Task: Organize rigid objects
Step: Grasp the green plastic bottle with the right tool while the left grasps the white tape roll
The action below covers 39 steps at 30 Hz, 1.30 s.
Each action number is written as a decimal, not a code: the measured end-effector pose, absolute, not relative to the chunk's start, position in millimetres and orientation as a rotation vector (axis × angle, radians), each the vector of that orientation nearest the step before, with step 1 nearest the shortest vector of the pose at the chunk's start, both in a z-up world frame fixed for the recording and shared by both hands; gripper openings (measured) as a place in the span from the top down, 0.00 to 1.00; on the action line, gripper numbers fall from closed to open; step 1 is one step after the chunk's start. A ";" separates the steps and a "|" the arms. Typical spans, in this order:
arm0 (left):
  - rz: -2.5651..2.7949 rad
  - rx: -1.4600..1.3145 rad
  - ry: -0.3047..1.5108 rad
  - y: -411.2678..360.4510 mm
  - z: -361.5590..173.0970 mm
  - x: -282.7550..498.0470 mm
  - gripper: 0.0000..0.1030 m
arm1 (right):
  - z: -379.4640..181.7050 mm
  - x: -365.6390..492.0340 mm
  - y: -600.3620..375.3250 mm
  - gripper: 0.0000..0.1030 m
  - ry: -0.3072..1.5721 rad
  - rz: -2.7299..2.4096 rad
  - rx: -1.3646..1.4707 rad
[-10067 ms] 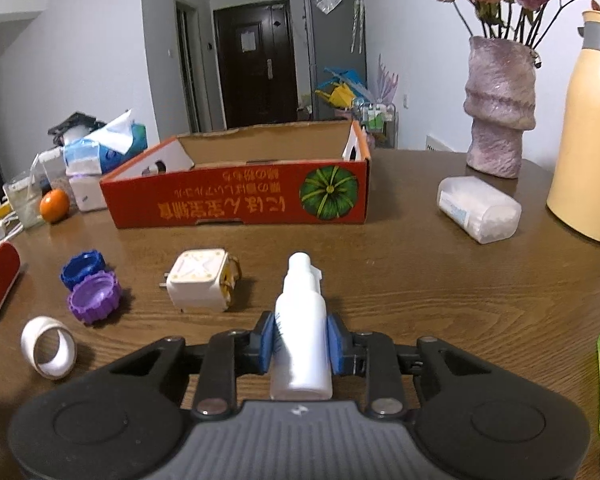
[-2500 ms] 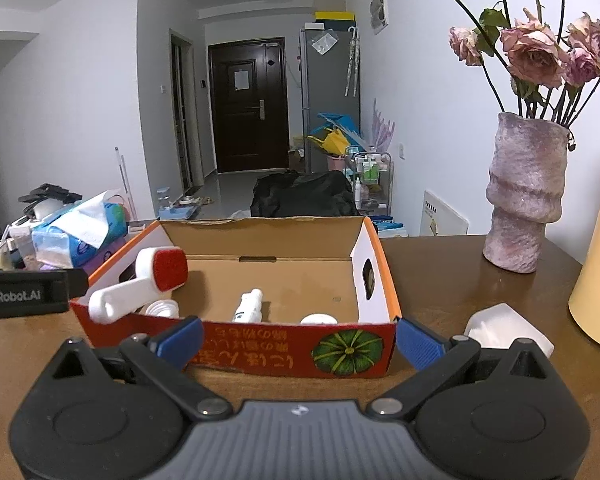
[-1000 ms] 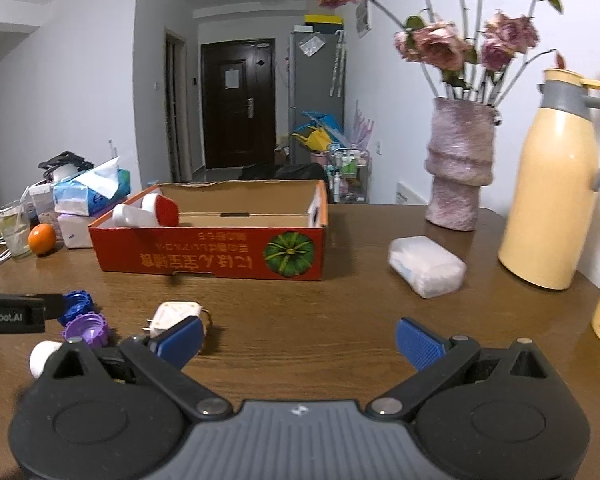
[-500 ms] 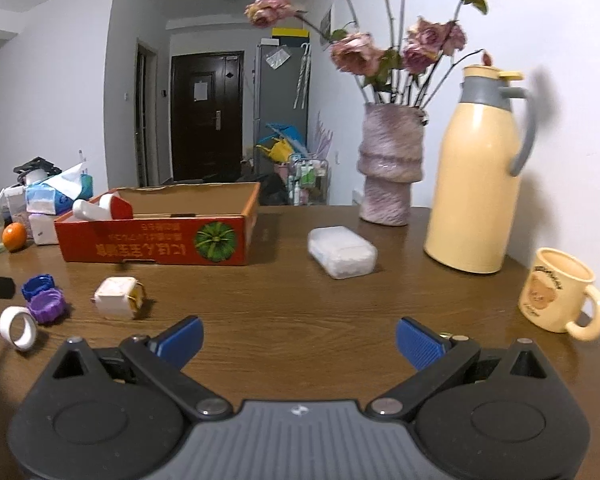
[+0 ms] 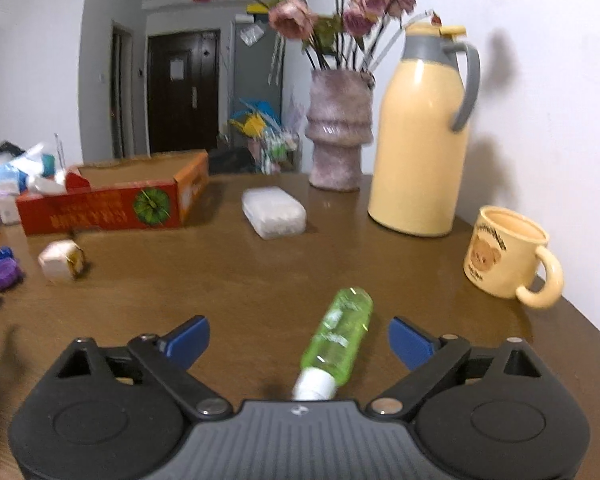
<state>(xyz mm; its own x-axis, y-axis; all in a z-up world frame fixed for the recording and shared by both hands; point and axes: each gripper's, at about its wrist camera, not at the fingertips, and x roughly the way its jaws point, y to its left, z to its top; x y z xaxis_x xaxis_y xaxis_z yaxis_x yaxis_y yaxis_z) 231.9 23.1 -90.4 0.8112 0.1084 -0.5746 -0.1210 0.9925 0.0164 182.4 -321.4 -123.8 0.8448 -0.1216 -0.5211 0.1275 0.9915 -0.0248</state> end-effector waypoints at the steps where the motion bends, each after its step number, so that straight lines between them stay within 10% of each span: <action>1: 0.125 -0.020 0.614 22.8 -90.9 232.0 0.00 | -127.7 185.4 -324.4 0.17 0.566 -0.138 0.012; 16: 0.168 -0.024 0.645 22.5 -101.7 238.1 0.00 | -153.7 220.8 -354.2 0.71 0.684 -0.143 0.087; 31: 0.211 0.016 0.674 16.6 -121.2 262.1 0.01 | -140.6 213.4 -341.6 0.71 0.511 -0.050 0.165; 39: 0.197 0.018 0.692 18.2 -129.4 275.4 0.27 | -144.7 217.3 -333.6 0.71 0.527 -0.041 0.149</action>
<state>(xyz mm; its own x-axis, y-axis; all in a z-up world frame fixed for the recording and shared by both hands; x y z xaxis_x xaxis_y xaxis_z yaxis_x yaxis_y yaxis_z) 275.4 18.2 -129.4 0.7523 0.1862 -0.6320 -0.1743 0.9813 0.0816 217.3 -333.6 -144.7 0.8638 -0.0004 -0.5039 0.0768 0.9884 0.1309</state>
